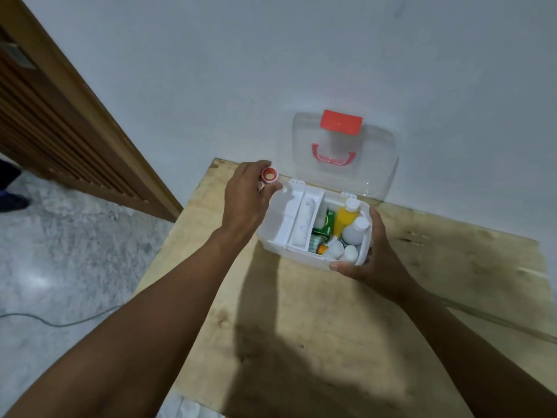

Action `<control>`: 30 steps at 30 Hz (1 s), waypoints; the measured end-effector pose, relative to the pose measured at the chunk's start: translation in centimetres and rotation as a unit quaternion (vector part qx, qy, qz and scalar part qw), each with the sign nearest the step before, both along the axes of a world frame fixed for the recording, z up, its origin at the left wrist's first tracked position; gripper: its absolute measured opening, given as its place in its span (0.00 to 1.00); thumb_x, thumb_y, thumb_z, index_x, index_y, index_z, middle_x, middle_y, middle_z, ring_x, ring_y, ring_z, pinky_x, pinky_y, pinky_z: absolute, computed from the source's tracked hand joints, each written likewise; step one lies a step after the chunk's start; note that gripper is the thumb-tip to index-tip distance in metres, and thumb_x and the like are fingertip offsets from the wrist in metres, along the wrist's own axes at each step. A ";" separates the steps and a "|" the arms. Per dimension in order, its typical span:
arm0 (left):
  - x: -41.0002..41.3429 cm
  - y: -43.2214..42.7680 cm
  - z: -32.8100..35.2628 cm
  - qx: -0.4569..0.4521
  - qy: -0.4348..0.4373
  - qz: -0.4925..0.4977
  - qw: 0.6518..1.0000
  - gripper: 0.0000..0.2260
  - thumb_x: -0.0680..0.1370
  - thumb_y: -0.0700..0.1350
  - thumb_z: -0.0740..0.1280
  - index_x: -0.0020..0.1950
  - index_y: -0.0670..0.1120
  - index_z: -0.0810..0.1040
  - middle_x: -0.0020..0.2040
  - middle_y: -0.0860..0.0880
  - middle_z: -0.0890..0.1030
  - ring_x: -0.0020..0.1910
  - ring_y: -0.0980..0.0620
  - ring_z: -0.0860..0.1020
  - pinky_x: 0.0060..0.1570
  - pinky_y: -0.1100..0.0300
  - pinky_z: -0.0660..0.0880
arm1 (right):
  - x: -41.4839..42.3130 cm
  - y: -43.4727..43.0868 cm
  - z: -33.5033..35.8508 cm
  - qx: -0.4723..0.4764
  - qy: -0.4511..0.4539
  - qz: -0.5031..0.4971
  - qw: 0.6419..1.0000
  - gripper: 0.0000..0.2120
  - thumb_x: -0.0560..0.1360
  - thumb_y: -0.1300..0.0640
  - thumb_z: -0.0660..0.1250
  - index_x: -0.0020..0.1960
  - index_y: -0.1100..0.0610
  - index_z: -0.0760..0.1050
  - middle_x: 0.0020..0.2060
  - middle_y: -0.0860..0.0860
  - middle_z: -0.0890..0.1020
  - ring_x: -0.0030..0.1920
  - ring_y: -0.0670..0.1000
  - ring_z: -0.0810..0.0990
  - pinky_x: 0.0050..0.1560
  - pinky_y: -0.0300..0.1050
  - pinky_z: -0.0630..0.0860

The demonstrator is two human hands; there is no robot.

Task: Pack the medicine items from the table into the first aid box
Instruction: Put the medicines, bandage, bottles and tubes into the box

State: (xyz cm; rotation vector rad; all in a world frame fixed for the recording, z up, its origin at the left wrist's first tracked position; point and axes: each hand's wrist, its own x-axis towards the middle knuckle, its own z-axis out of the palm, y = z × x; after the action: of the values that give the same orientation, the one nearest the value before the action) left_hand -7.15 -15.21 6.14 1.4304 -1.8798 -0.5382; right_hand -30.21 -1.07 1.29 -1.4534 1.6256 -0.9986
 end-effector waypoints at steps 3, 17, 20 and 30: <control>-1.8 0.5 0.3 0.022 -0.016 -0.027 0.999 0.19 0.72 0.45 0.76 0.62 0.44 0.81 0.54 0.46 0.83 0.51 0.50 0.79 0.54 0.59 0.75 | -0.2 -0.4 -0.8 -0.003 0.002 -0.008 1.000 0.55 0.58 0.54 0.86 0.76 0.47 0.58 0.69 0.46 0.73 0.69 0.51 0.74 0.69 0.59 0.73; -3.9 0.8 -0.2 0.104 -0.164 0.003 0.981 0.07 0.75 0.47 0.71 0.53 0.49 0.82 0.48 0.49 0.85 0.47 0.45 0.81 0.44 0.54 0.77 | -0.8 -0.3 -3.0 0.040 -0.003 -0.022 0.999 0.66 0.56 0.39 0.85 0.81 0.48 0.48 0.74 0.46 0.67 0.73 0.53 0.71 0.67 0.57 0.76; -4.1 0.5 -0.5 0.119 -0.175 0.009 0.977 0.10 0.74 0.49 0.72 0.55 0.51 0.82 0.48 0.50 0.84 0.47 0.45 0.80 0.43 0.54 0.76 | -0.8 -0.3 -3.0 0.031 0.006 -0.018 0.999 0.65 0.56 0.38 0.85 0.80 0.50 0.48 0.74 0.45 0.67 0.73 0.53 0.70 0.67 0.57 0.76; -3.5 0.7 -1.1 0.086 -0.169 -0.020 0.982 0.28 0.74 0.47 0.74 0.72 0.48 0.70 0.64 0.45 0.78 0.59 0.42 0.78 0.54 0.50 0.75 | -0.6 -0.2 -2.5 0.016 -0.002 -0.018 1.000 0.63 0.57 0.42 0.85 0.80 0.47 0.50 0.73 0.46 0.68 0.72 0.52 0.71 0.67 0.56 0.76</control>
State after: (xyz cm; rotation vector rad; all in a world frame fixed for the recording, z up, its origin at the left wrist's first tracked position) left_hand -10.62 -14.50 5.05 1.6849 -2.1749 -0.5133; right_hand -30.84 -1.25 -1.20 -1.4049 1.6635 -0.9903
